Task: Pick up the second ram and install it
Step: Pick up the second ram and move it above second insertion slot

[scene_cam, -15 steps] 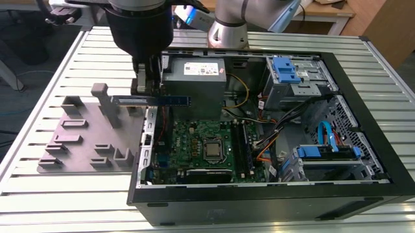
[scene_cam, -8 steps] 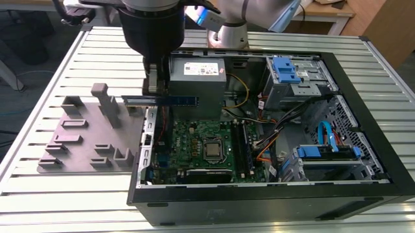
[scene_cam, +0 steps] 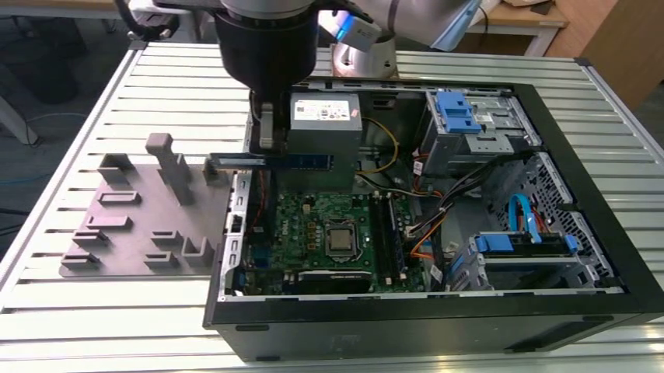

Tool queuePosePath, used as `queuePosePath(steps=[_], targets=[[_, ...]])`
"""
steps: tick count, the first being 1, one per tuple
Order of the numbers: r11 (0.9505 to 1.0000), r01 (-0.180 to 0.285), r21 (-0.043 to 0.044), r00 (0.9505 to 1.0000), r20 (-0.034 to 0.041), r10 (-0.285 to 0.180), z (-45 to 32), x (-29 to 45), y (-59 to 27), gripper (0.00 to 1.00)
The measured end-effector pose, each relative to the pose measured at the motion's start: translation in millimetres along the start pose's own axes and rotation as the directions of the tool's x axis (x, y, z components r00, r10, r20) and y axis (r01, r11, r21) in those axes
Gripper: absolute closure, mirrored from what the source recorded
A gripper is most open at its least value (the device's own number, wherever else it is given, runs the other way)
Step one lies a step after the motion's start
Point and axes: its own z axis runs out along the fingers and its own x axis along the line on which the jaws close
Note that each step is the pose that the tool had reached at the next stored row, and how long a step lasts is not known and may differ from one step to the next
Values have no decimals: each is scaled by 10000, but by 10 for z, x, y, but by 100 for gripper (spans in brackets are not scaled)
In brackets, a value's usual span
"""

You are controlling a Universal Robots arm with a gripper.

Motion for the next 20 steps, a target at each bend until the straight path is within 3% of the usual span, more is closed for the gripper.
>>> queuePosePath(steps=[9, 20], targets=[[10000, 0, -6, 10000, -1, 0, -8, -3, -177, 89], [10000, -1, -32, 10000, 0, 1, -20, -8, -521, 89]])
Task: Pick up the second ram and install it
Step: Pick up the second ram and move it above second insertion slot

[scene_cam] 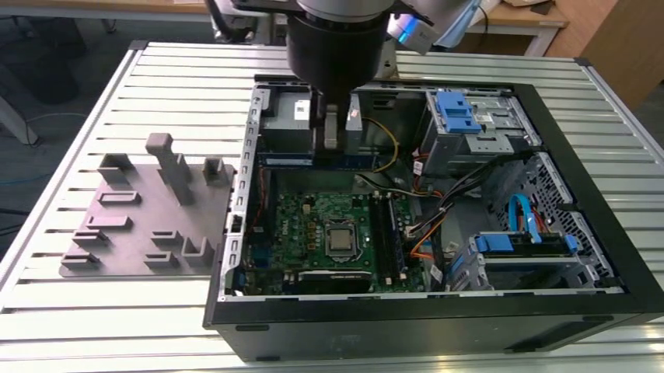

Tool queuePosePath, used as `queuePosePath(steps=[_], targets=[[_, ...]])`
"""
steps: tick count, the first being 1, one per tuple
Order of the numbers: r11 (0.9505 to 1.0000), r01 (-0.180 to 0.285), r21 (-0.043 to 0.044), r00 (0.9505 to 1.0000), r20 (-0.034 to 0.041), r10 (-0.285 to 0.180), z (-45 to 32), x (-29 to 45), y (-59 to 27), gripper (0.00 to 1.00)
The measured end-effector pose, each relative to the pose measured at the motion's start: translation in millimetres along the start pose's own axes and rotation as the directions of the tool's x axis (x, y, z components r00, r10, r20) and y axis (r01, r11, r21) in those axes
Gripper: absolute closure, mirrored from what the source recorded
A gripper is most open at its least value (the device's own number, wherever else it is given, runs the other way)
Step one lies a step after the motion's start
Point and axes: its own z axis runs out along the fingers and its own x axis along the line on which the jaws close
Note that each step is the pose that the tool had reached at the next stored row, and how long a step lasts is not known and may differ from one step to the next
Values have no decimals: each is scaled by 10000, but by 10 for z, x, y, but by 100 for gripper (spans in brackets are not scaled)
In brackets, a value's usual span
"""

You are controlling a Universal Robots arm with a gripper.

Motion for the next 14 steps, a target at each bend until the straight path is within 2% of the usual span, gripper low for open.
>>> queuePosePath(steps=[9, 14], targets=[[10000, -6, -26, 10000, 2, 6, 136, 1, -219, 89], [10000, -10, -28, 10000, 2, 10, 221, 3, -313, 89]])
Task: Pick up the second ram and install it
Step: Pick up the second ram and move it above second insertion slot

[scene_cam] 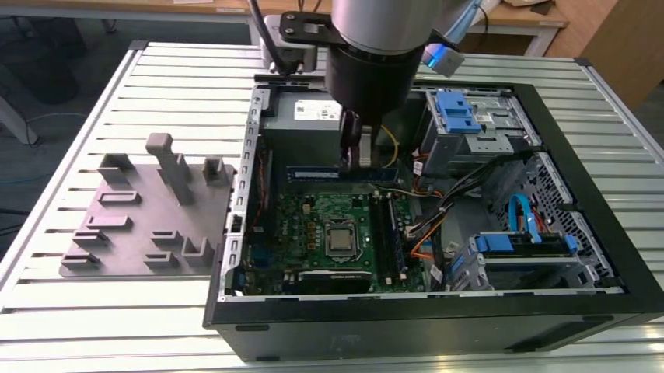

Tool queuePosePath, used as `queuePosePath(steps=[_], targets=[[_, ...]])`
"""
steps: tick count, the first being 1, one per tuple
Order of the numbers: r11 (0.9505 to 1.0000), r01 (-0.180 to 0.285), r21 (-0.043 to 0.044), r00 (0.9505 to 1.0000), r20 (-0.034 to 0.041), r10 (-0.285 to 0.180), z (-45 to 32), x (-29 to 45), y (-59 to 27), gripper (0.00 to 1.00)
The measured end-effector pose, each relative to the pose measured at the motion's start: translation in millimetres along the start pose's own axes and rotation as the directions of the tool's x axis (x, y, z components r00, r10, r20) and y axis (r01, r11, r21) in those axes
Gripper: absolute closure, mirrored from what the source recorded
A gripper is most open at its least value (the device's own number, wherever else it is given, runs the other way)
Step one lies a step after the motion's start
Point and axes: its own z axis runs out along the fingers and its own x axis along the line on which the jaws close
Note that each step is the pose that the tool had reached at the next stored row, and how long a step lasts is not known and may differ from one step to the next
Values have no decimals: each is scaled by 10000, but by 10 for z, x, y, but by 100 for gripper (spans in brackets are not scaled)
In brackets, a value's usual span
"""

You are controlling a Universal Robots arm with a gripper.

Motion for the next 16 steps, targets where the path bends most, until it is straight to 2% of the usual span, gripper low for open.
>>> queuePosePath(steps=[16], targets=[[10000, -1, -4, 10000, 0, 1, 260, 6, -221, 89]])
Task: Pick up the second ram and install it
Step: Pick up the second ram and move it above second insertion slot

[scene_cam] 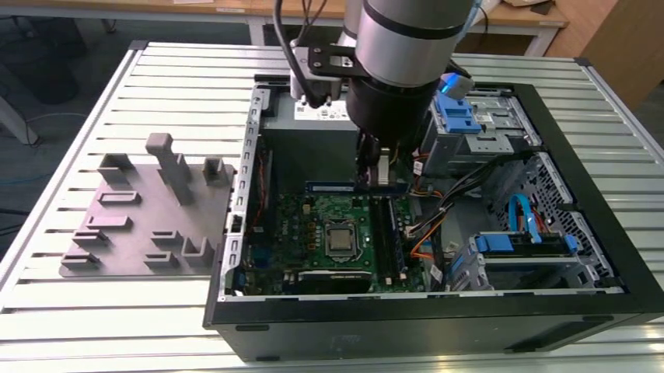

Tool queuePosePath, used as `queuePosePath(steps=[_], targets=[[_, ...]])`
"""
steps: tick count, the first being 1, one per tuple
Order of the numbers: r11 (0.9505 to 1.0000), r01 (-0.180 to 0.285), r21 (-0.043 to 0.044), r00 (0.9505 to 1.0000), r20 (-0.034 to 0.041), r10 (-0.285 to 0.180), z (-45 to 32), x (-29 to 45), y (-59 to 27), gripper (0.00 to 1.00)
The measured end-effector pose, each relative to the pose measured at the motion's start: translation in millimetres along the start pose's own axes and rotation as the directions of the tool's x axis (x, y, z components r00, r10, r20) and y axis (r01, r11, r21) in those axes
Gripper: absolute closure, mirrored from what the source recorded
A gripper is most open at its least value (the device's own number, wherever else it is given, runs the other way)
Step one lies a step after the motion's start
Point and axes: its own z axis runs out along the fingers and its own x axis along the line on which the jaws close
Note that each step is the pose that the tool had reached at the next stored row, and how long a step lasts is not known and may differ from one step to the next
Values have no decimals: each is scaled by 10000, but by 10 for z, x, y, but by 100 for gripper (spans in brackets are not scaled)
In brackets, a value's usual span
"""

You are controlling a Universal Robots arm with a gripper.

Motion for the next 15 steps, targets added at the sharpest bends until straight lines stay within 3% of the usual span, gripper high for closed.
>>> queuePosePath(steps=[9, 15], targets=[[10000, 0, -9, 10000, 0, 0, 154, 2, -158, 89], [10000, 0, -8, 10000, -1, 0, 262, 12, -178, 89]])
